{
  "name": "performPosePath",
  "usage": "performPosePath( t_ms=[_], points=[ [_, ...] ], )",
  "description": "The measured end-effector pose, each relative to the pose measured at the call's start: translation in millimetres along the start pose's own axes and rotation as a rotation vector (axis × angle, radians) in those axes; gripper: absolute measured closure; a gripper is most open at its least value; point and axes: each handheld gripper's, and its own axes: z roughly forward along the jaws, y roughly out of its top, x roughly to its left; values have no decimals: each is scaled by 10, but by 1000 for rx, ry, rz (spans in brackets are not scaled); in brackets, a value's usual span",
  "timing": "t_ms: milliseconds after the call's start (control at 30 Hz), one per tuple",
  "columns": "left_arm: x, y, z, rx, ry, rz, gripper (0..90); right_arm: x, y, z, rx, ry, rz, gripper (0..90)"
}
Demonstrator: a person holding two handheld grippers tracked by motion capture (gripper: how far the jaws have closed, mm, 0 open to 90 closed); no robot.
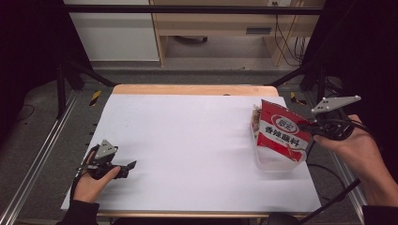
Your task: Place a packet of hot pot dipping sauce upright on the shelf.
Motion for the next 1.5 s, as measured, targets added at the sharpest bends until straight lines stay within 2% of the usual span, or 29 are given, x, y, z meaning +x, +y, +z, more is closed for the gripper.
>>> performPosePath(
  t_ms=[200, 500, 733, 1100, 1267, 1500],
  points=[
    [-4, 2, 2, 0, 0, 0, 77, 35, -131, 52, -14, 18, 35, 897],
    [-7, 3, 4, 4, 0, 1, 77, -23, -246, 96, 7, 19, 78, 895],
    [2, -5, 4, 4, 1, -6, 77, -59, -302, 93, 41, 21, 86, 891],
    [3, -6, 6, 4, 1, -6, 77, -135, -434, 83, 48, 34, 116, 863],
    [4, -5, 2, 2, 2, -6, 77, -120, -410, 82, 41, 38, 105, 806],
    [3, -5, 3, 2, 2, -5, 77, -64, -280, 123, 30, 22, 96, 616]
  ],
)
